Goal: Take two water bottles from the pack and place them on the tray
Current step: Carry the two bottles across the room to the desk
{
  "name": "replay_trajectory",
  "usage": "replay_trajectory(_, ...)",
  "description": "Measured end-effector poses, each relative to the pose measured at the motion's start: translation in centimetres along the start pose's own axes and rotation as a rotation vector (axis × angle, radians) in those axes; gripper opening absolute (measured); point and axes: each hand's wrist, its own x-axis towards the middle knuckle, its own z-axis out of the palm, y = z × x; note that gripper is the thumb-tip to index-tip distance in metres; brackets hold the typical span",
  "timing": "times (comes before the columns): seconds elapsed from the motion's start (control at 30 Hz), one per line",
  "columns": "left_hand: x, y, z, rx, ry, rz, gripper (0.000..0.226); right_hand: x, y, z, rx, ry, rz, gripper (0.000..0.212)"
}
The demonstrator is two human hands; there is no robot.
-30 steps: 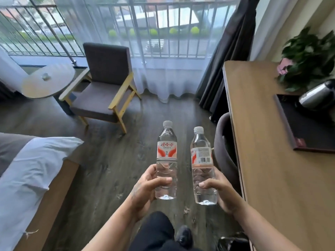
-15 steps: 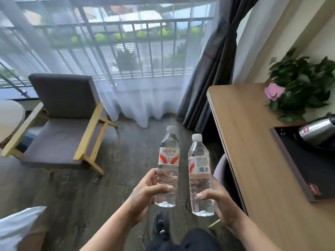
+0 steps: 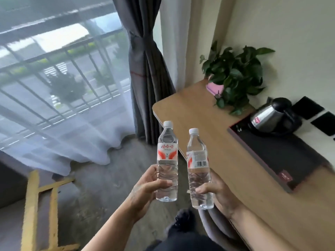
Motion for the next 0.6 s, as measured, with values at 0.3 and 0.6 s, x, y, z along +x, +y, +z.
replay_trajectory(0.3,9.4,6.0,7.3,0.188,-0.269,-0.091,0.058,0.7,-3.1,-5.9,0.196,0.206,-0.085,0.057)
replay_trajectory(0.6,16.3,8.6,12.5,0.337,-0.558,-0.238,0.059,0.3,-3.4,-7.5,0.315,0.524,-0.157,0.064)
